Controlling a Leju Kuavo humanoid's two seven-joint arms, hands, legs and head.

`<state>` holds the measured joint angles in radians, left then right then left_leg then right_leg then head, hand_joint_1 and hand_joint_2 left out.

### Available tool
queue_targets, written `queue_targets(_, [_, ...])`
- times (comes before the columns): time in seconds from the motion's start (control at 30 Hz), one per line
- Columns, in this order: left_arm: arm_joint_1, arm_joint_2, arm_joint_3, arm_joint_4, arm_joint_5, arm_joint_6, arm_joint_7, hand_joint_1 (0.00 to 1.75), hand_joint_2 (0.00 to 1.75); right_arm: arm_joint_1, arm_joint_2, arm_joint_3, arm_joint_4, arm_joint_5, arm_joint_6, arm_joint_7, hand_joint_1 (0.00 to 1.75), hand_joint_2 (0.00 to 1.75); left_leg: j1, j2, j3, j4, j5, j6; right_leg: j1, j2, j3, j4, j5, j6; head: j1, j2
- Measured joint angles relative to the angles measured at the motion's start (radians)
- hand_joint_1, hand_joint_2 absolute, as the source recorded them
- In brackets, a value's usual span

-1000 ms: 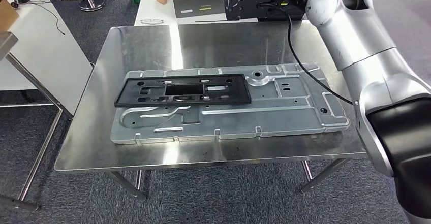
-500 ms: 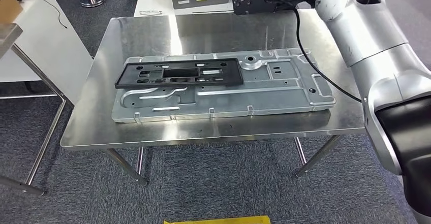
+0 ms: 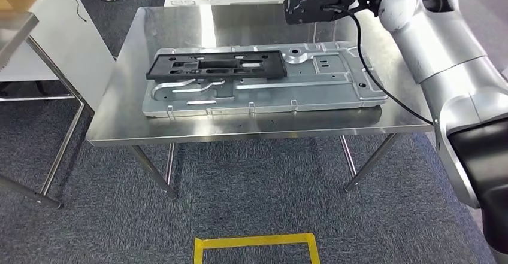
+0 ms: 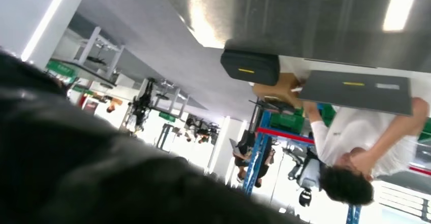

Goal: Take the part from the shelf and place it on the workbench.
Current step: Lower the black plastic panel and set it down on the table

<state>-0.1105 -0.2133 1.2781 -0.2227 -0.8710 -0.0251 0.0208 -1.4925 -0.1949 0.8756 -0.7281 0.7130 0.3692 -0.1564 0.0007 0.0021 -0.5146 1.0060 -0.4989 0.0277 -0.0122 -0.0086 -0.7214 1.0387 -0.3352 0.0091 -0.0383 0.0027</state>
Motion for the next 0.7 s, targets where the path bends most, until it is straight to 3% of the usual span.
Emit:
queue_targets(0.03, [-0.001,0.000,0.000,0.000,0.000,-0.001,0.000,0.00,0.00,0.001,-0.007,0.005,0.001,-0.002,0.000,-0.001,0.00,0.00,0.003,0.003,-0.010,-0.005,0.016,0.009,-0.001,0.002,-0.009,0.021,-0.033,0.004,0.000,0.000])
queue_targets(0.07, [-0.002,-0.001,0.000,0.000,0.000,-0.002,0.000,0.00,0.00,0.002,-0.013,0.009,0.001,-0.003,0.000,-0.002,0.00,0.00,0.005,0.007,-0.023,-0.007,0.031,0.015,-0.003,0.003,-0.022,0.064,-0.086,0.007,0.000,0.000])
queue_targets(0.13, [-0.002,-0.001,0.000,0.000,-0.001,-0.004,0.000,0.00,0.00,0.005,-0.022,0.018,0.003,-0.006,0.000,-0.003,0.00,0.00,0.004,0.009,-0.055,-0.005,0.058,0.021,-0.006,0.005,-0.047,0.188,-0.185,0.015,0.001,0.000])
queue_targets(0.17, [-0.001,-0.001,0.000,0.000,-0.001,-0.005,0.000,0.00,0.00,0.007,-0.027,0.022,0.004,-0.006,0.000,-0.003,0.00,0.00,0.004,0.010,-0.073,-0.003,0.071,0.019,-0.008,0.005,-0.051,0.244,-0.200,0.020,0.001,0.000])
queue_targets(0.23, [-0.001,-0.001,0.000,0.000,-0.001,-0.005,0.000,0.00,0.00,0.011,-0.031,0.029,0.006,-0.009,0.000,-0.003,0.00,0.00,0.005,0.011,-0.110,0.005,0.094,0.015,-0.014,0.005,-0.023,0.279,-0.163,0.026,0.001,0.000])
queue_targets(0.27, [-0.001,-0.001,0.000,0.000,-0.001,-0.005,0.000,0.00,0.00,0.012,-0.032,0.032,0.006,-0.012,0.000,-0.003,0.00,0.00,0.006,0.011,-0.128,0.011,0.103,0.011,-0.018,0.005,0.014,0.250,-0.136,0.029,0.001,0.000])
queue_targets(0.3, [-0.001,-0.001,0.000,0.000,-0.001,-0.005,0.000,0.00,0.00,0.012,-0.032,0.035,0.006,-0.016,-0.001,-0.003,0.00,0.00,0.007,0.011,-0.143,0.017,0.112,0.005,-0.021,0.005,0.063,0.194,-0.131,0.030,0.001,0.000])
queue_targets(0.37, [-0.002,-0.001,0.000,0.000,-0.001,-0.005,0.001,0.00,0.00,0.015,-0.031,0.039,0.006,-0.027,-0.004,-0.004,0.00,0.00,0.005,0.009,-0.162,0.028,0.126,-0.007,-0.019,0.008,0.153,0.068,-0.163,0.026,0.001,0.000])
queue_targets(0.4, [-0.002,-0.001,0.000,0.000,-0.001,-0.005,0.002,0.00,0.00,0.018,-0.032,0.040,0.006,-0.032,-0.008,-0.004,0.00,0.00,0.004,0.008,-0.166,0.028,0.134,-0.013,-0.016,0.010,0.176,0.029,-0.182,0.021,0.001,0.000])
queue_targets(0.5, [0.001,-0.001,0.000,0.000,-0.001,-0.005,0.002,0.00,0.00,0.033,-0.035,0.043,0.006,-0.044,-0.018,-0.005,0.00,0.00,0.009,0.004,-0.174,0.020,0.157,-0.031,-0.009,0.009,0.169,0.009,-0.165,-0.002,0.002,0.000])
queue_targets(0.53, [0.001,-0.002,0.000,0.001,-0.001,-0.005,0.002,0.00,0.00,0.039,-0.035,0.044,0.006,-0.053,-0.024,-0.006,0.00,0.00,0.011,0.003,-0.183,0.031,0.138,-0.035,-0.010,0.007,0.159,0.006,-0.151,-0.010,0.002,0.000])
queue_targets(0.57, [0.002,-0.002,0.000,0.001,0.000,-0.005,0.002,0.00,0.00,0.051,-0.037,0.043,0.003,-0.066,-0.034,-0.007,0.00,0.00,0.013,0.002,-0.195,0.060,0.098,-0.038,-0.011,0.005,0.147,0.002,-0.137,-0.017,0.001,0.000])
queue_targets(0.63, [0.002,-0.002,0.000,0.001,0.001,-0.005,0.001,0.00,0.00,0.104,-0.058,0.025,-0.017,-0.098,-0.073,-0.007,0.00,0.00,0.014,0.002,-0.218,0.166,-0.017,-0.039,-0.008,0.003,0.120,-0.001,-0.109,-0.025,0.000,0.000])
queue_targets(0.67, [0.002,-0.002,0.001,0.001,0.001,-0.005,0.000,0.00,0.00,0.148,-0.076,0.010,-0.030,-0.110,-0.096,-0.007,0.00,0.00,0.013,0.002,-0.221,0.224,-0.054,-0.038,-0.005,0.002,0.106,-0.001,-0.098,-0.027,0.000,0.000])
queue_targets(0.7, [0.002,-0.002,0.001,0.001,0.002,-0.005,0.000,0.00,0.00,0.197,-0.095,-0.004,-0.041,-0.118,-0.119,-0.008,0.00,0.00,0.012,0.002,-0.216,0.266,-0.063,-0.035,-0.002,0.000,0.091,0.000,-0.086,-0.027,0.000,0.000])
